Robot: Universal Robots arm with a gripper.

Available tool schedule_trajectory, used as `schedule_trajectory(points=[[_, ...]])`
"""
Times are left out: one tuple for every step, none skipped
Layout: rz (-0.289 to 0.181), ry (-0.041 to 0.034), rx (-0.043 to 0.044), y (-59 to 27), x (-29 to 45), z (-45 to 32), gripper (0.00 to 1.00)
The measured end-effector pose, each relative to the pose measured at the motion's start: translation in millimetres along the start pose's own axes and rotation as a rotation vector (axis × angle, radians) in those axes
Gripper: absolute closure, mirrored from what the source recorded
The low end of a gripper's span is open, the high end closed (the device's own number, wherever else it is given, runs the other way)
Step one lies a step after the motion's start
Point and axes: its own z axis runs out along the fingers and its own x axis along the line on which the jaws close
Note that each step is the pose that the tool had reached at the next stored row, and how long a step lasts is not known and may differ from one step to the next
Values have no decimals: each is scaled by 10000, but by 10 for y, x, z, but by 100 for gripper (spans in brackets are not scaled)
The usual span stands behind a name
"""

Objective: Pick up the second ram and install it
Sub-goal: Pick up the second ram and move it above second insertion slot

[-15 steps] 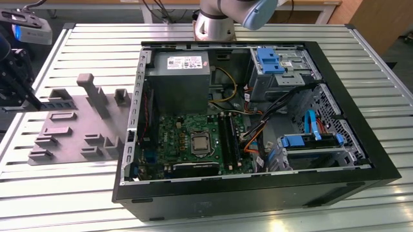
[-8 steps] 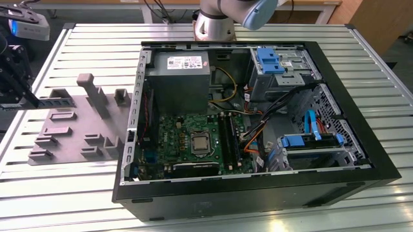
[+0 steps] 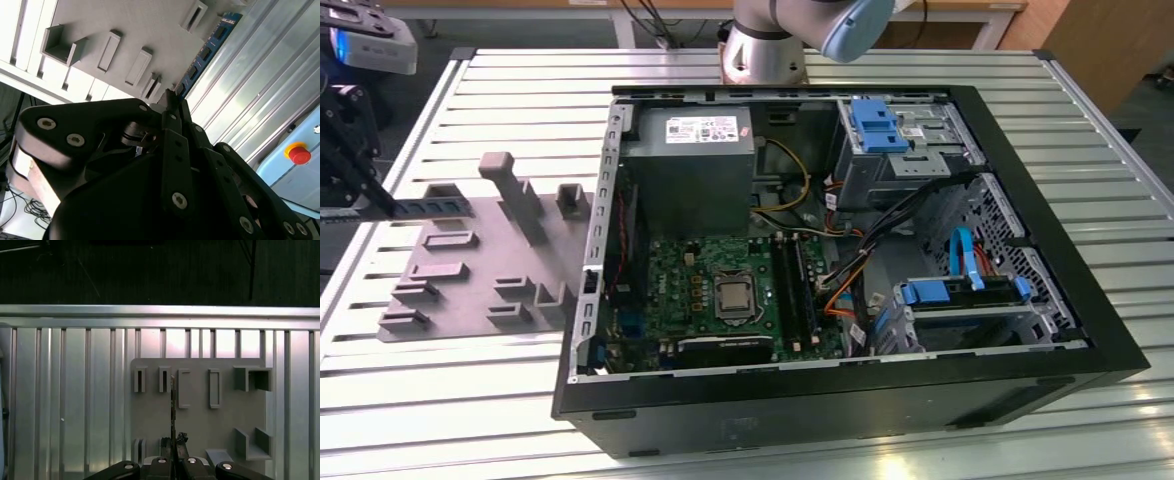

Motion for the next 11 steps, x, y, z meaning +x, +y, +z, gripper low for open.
schedule_trajectory(points=[[0,2,0,0,-1,-9,86],[0,3,-1,0,-1,-19,86],[0,4,-1,0,-2,-29,86],[0,5,-1,0,-3,-39,86],[0,5,-1,0,-3,-48,86],[0,7,0,0,-4,-58,86],[0,7,0,0,-5,-67,86],[0,8,0,0,-6,-75,86],[0,11,0,0,-7,-84,86],[0,12,0,0,-8,-93,86],[0,14,0,0,-9,-101,86]])
